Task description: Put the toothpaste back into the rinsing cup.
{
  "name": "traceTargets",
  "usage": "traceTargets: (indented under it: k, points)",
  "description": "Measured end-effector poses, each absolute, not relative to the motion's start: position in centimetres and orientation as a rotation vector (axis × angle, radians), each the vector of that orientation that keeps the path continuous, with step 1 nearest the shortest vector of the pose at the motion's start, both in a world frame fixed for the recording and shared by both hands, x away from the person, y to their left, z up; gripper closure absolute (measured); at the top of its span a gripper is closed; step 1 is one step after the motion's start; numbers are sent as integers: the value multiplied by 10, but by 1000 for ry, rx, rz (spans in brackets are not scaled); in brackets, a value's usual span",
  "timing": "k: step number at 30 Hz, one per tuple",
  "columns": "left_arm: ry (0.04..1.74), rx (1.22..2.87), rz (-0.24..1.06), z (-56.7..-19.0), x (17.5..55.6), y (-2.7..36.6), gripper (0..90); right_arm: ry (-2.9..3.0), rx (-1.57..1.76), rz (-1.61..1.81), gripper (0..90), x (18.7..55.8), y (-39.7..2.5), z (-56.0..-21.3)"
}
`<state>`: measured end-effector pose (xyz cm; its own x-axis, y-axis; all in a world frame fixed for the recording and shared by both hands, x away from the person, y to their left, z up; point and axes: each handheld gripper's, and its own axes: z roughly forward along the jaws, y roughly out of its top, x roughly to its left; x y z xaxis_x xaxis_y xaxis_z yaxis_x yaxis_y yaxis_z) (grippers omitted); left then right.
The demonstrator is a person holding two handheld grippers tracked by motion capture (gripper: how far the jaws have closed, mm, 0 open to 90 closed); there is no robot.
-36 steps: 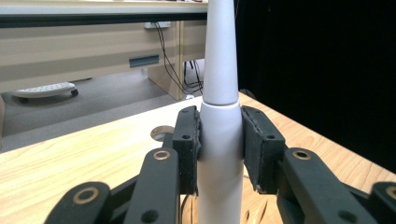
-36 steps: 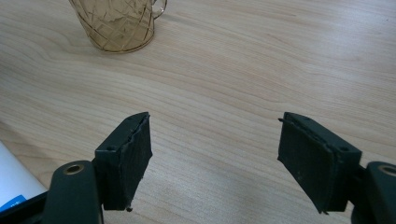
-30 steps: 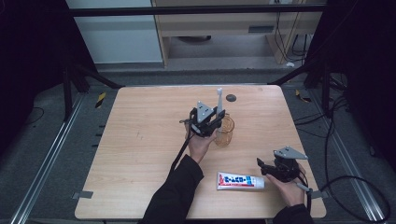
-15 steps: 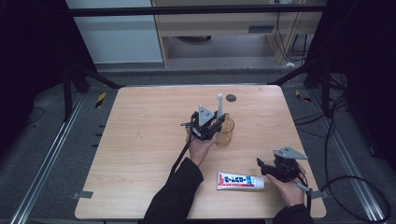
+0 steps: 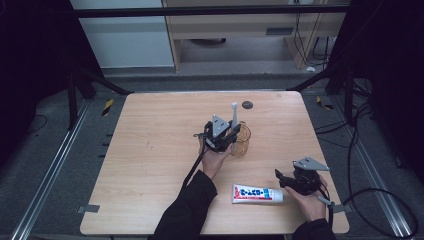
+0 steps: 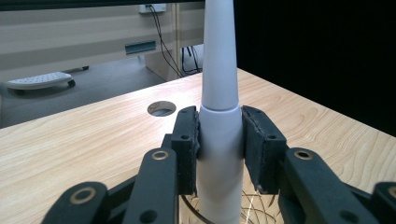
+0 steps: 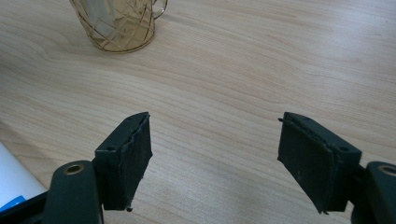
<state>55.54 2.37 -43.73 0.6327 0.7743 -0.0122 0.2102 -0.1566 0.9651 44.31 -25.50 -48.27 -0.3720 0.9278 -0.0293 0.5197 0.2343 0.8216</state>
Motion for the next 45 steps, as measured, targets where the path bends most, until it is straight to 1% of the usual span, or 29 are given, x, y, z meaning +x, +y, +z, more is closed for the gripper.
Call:
traceTargets:
  k: [3, 13, 16, 27, 37, 45]
  points:
    - [806, 1697, 603, -436, 555, 25, 653, 1988, 1320, 1016, 255, 443, -255, -483]
    - [797, 1710, 600, -435, 552, 29, 562, 1987, 1321, 1016, 255, 443, -255, -483]
    - [793, 1715, 604, -435, 551, 31, 555, 1986, 1322, 1017, 255, 443, -254, -482]
    - [766, 1758, 614, -433, 539, 42, 480, 1982, 1312, 1031, 253, 443, -254, -481]
    - [780, 1816, 611, -435, 524, 72, 446, 1972, 1302, 1040, 252, 443, -254, -477]
    - [857, 1847, 582, -437, 513, 111, 424, 1968, 1301, 1071, 266, 439, -251, -468]
